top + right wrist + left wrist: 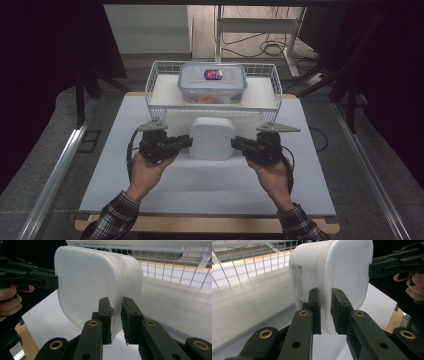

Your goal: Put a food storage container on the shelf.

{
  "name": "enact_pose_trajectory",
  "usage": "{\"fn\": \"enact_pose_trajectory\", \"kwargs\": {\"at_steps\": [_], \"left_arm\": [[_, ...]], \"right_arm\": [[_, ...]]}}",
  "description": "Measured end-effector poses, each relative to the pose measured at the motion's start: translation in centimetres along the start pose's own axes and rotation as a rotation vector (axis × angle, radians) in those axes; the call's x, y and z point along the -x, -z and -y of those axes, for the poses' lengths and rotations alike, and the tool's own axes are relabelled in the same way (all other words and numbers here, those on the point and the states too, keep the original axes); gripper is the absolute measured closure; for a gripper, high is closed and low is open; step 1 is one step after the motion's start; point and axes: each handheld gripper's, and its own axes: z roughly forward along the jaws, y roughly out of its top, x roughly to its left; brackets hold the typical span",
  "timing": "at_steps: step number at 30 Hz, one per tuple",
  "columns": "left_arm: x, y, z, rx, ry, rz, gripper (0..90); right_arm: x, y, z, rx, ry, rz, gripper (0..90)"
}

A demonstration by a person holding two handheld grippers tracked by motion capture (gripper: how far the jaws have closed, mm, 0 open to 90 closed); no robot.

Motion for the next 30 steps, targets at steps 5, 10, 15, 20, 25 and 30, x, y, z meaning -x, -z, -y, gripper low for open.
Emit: {"fn": "enact_pose_trajectory", "kwargs": {"at_steps": [5,10,15,20,25,30], "left_arm": [[-0.1,0.4,-1.6,0.016,-0.009,-0.003,79.3],[-0.3,0.7,-2.7,0.028,-0.005,-0.003,79.3],[-0.4,1.0,-3.7,0.037,-0.006,-0.003,79.3],[-0.5,1.4,-4.7,0.044,-0.002,-0.007,79.3],[-0.6,1.8,-5.9,0.051,-0.001,-0.009,79.3],[-0.8,2.2,-7.0,0.061,-0.002,-0.009,79.3]], "right_arm": [[-0.1,0.3,-1.6,0.022,0.011,0.003,78.1],[0.0,0.4,-2.8,0.037,0.015,0.004,78.1],[0.0,0.5,-4.1,0.045,0.016,-0.001,78.1],[0.1,0.6,-5.1,0.052,0.017,-0.007,78.1],[0.1,0.7,-6.3,0.065,0.017,-0.013,78.0],[0.1,0.8,-7.5,0.081,0.018,-0.016,78.0]]}}
